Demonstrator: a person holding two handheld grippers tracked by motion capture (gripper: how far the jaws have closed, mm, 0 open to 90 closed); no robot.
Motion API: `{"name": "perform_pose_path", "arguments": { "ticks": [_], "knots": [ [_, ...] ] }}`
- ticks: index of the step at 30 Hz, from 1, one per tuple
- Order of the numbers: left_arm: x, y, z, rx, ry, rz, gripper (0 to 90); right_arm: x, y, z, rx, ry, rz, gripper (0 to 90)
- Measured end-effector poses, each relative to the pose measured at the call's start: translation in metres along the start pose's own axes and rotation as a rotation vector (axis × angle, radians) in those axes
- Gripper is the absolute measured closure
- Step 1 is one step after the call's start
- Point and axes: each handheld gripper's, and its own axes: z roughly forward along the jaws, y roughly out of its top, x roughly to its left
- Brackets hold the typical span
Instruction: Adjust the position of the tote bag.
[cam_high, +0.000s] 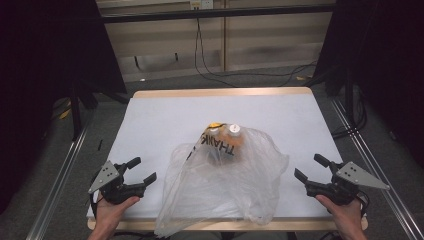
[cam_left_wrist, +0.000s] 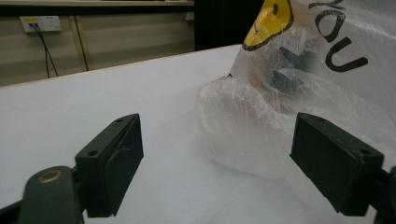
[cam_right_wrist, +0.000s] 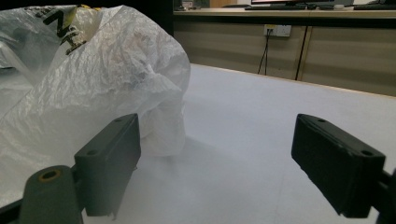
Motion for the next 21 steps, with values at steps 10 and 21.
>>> {"name": "perform_pose_path", "arguments": {
  "ticks": [10,21],
  "knots": [
    [-0.007,0.001,-0.001,0.005,-0.011,0.015,31.6,0.003,0.004,0.000,0.079,0.046,-0.018,26.6],
    [-0.018,0.011,-0.005,0.065,-0.074,0.016,46.2,0.016,0.010,-0.003,0.131,0.164,0.007,40.6]
  ]
}}
